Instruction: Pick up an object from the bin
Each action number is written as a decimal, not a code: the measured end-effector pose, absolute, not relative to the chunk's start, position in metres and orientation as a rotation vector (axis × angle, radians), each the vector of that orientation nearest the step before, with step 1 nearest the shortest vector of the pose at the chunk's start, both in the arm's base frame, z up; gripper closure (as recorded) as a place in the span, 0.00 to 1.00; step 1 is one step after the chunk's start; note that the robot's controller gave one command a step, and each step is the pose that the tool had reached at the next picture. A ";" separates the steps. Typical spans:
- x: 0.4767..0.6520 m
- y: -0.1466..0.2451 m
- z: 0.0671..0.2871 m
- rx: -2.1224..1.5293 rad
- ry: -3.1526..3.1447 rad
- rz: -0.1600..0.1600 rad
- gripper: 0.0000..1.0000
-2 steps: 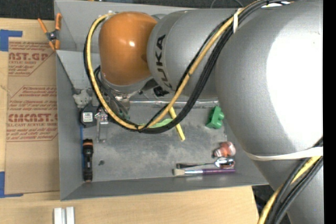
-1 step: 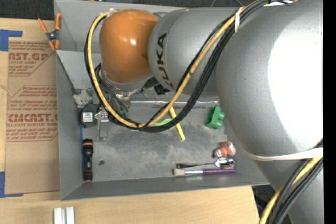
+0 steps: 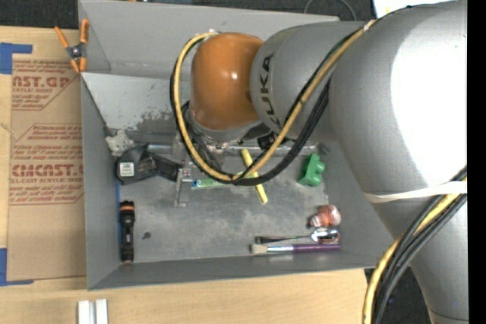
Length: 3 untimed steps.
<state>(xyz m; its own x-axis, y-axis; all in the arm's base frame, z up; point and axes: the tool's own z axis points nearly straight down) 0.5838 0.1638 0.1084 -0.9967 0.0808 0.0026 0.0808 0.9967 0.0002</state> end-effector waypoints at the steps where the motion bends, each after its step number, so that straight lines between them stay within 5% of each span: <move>1: 0.575 0.169 0.130 -0.360 -3.127 -0.017 0.00; 2: 0.573 0.087 0.111 -0.346 -3.123 -0.004 0.00; 3: 0.580 0.119 0.084 -0.459 -3.115 -0.015 0.00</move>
Offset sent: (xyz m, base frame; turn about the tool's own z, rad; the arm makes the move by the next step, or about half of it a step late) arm -0.0110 -0.0931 -0.0011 0.1425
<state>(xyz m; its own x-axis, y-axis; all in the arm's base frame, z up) 0.5801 0.1186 0.0844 -0.9575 0.2885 -0.0057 0.2885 0.9574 0.0106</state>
